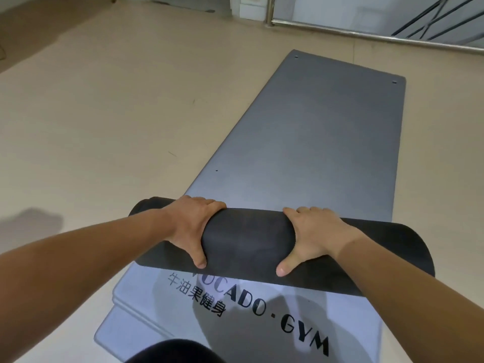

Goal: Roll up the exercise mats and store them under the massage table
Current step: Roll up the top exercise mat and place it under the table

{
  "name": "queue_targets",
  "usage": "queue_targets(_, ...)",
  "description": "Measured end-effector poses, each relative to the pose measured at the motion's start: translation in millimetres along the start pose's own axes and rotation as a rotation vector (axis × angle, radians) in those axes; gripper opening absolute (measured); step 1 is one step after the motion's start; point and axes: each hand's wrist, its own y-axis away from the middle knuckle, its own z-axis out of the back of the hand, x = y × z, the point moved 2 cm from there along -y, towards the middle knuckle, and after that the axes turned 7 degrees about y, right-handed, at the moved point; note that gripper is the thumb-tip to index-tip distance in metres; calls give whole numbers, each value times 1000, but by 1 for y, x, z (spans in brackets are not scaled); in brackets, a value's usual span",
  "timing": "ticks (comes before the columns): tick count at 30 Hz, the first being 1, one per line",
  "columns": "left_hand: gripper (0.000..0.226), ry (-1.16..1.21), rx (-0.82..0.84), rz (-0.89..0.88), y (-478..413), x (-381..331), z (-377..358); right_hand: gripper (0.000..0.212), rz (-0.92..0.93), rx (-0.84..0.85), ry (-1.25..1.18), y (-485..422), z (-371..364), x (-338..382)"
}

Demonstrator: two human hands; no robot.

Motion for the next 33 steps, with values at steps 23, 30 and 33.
queue_targets(23, 97, 1654, -98, 478, 13, -57, -78, 86, -190, 18, -2095, 5, -112, 65)
queue_targets(30, 104, 1545, -313, 398, 19, -77, -84, 88, -357, -65, -1783, 24, -106, 49)
queue_targets(33, 110, 1429, -373, 385, 14, -91, -83, 66, -397, -235, -1683, 29, -97, 30)
